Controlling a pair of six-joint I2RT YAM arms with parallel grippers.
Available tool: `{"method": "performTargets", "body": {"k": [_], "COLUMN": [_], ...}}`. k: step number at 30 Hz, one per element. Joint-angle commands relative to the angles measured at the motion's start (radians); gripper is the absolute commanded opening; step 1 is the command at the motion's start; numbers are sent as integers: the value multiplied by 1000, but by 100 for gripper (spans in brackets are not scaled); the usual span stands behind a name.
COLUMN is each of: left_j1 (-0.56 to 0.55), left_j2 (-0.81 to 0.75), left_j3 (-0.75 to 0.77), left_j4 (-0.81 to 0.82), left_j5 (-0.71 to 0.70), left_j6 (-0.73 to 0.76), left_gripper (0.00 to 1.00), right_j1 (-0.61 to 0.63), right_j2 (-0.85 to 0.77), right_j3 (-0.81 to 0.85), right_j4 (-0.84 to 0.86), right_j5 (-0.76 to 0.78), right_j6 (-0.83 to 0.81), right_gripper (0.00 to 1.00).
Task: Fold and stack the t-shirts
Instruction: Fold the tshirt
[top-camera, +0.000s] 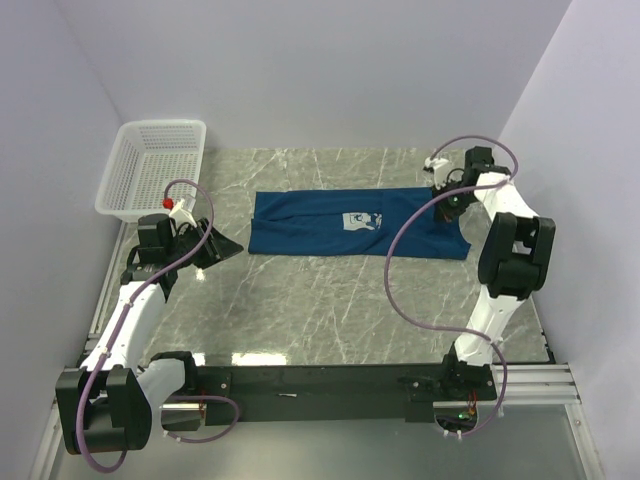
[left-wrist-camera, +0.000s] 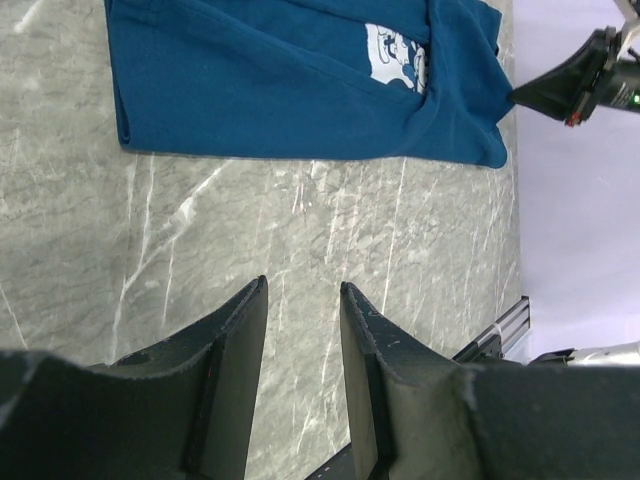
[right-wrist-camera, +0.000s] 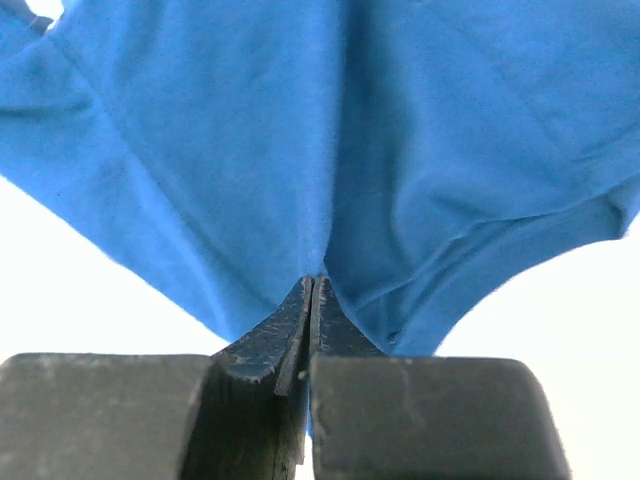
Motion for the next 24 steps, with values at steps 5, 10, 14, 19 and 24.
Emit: {"method": "performTargets", "body": {"k": [5, 10, 14, 19, 24], "left_j1": [4, 4, 4, 4, 5], "left_j2": [-6, -4, -3, 2, -7], "left_j3": [-2, -2, -2, 0, 0], "left_j4": [41, 40, 43, 41, 41], "left_j5": [29, 29, 34, 35, 34], "left_j6": [9, 9, 9, 11, 11], "left_gripper": [41, 41, 41, 41, 41], "right_j1": [128, 223, 181, 82, 84], "right_j2": [-189, -340, -397, -305, -159], "right_j3": [-262, -457, -450, -289, -153], "right_j4": [-7, 10, 28, 18, -36], "right_j5": [-9, 25, 23, -59, -145], "right_j6": [-175, -235, -189, -23, 71], "right_gripper": [0, 17, 33, 42, 45]}}
